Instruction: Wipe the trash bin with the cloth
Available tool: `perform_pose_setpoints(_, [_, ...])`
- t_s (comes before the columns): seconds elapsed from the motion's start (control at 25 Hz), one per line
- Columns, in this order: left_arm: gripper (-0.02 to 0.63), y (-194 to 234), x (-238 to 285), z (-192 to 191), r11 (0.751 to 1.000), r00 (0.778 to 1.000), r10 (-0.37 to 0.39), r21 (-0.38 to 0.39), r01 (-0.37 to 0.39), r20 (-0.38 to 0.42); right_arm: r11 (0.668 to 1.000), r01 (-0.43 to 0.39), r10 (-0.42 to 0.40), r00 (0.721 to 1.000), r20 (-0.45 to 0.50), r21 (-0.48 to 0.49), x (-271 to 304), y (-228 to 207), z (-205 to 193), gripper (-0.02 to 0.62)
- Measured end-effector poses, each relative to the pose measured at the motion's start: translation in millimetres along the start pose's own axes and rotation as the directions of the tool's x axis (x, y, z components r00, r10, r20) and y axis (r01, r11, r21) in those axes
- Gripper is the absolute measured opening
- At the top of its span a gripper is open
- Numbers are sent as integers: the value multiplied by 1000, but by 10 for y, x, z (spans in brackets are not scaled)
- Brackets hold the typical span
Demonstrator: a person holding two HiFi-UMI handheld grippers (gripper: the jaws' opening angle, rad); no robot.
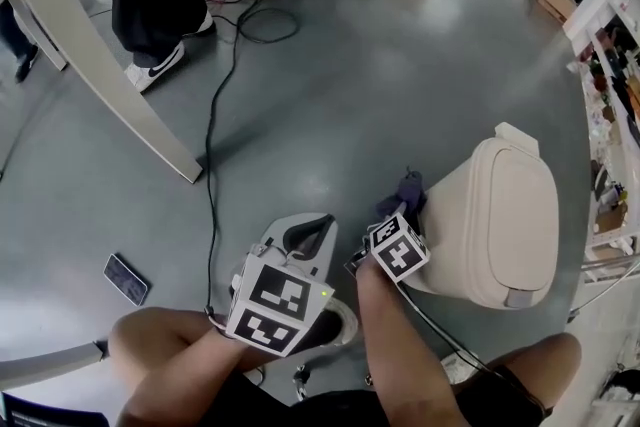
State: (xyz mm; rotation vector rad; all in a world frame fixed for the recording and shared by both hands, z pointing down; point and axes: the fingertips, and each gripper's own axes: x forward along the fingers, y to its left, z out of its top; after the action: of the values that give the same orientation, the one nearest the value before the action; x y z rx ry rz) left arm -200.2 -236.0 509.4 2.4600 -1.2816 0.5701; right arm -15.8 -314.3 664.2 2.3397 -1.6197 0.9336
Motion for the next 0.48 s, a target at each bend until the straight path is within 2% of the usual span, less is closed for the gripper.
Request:
perform_pose_setpoints(0.32, [-3,14,67,25,1000,1000,4,21,-3,-13,998,27,-34,993,-111,-62,340,-83,-380,80])
perform_pose_setpoints(0.48, [-3,1,105,21,1000,1000,6,27,-5,-24,995,13,-29,986,-162,-101,421,-132,-589,80])
